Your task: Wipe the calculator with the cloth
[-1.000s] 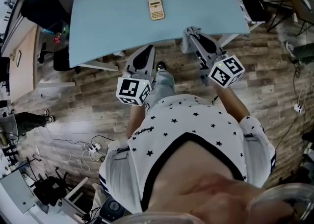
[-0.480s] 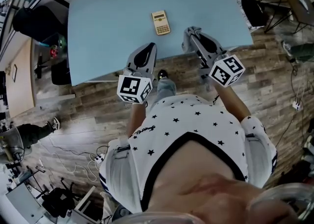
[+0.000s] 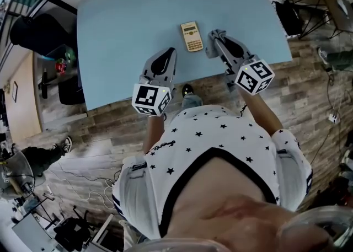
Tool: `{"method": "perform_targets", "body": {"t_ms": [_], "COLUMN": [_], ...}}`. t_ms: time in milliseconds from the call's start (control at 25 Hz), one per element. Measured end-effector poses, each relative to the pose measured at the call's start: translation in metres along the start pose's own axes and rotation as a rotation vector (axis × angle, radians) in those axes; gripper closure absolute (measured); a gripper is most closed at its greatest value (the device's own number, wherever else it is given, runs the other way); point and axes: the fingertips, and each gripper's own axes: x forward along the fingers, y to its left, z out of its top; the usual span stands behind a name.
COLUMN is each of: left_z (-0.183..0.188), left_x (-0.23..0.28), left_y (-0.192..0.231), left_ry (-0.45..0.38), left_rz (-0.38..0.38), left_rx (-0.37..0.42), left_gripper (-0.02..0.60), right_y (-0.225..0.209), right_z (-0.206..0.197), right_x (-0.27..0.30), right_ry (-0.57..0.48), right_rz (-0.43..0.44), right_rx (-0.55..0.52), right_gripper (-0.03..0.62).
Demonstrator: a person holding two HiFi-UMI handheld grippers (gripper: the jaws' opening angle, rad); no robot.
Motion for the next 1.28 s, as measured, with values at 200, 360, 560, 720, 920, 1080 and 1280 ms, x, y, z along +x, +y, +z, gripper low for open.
{"method": "perform_targets", "body": {"t_ms": [200, 360, 560, 720, 920, 1080, 1280], "left_z": [0.000, 0.000, -0.003, -0.009, -0.013, -0.010, -0.019], "left_x": [0.009, 0.018, 0.026, 0.032, 0.039, 0.039, 0.037], "left_y": [0.037, 0.061, 0.086, 0.100, 0.112, 0.123, 0.138], "left_ry": [-0.001, -0.008, -0.004, 0.001, 0.013, 0.000, 0.016], "left_rz": [-0.011, -0.029, -0.050, -0.038, 0.000, 0.057, 0.114], "left_rx": [-0.008, -0.018, -0.026, -0.056, -0.067, -0.086, -0.106], "left_gripper": [0.551, 0.551, 0.551, 0.551, 0.551, 0.551, 0.551], "right_y": [-0.004, -0.012, -0.026, -0.036, -0.052, -0.068, -0.078], "right_z": [-0.005, -0.010, -0.029, -0.046, -0.069, -0.089, -0.115], "right_x": [0.037, 0.064, 0.095, 0.118, 0.143, 0.164, 0.190], "right_ry": [0.021, 0.044, 0.138, 0.211, 0.297, 0.369, 0.460], "right_rz": [-0.016, -0.048, -0.090, -0.094, -0.090, -0.075, -0.048], "right_rx": [-0.006, -0.021, -0.052, -0.062, -0.073, -0.091, -0.127], "right_gripper": [0.557, 0.557, 0.545, 0.545, 0.545, 0.545, 0.544]}}
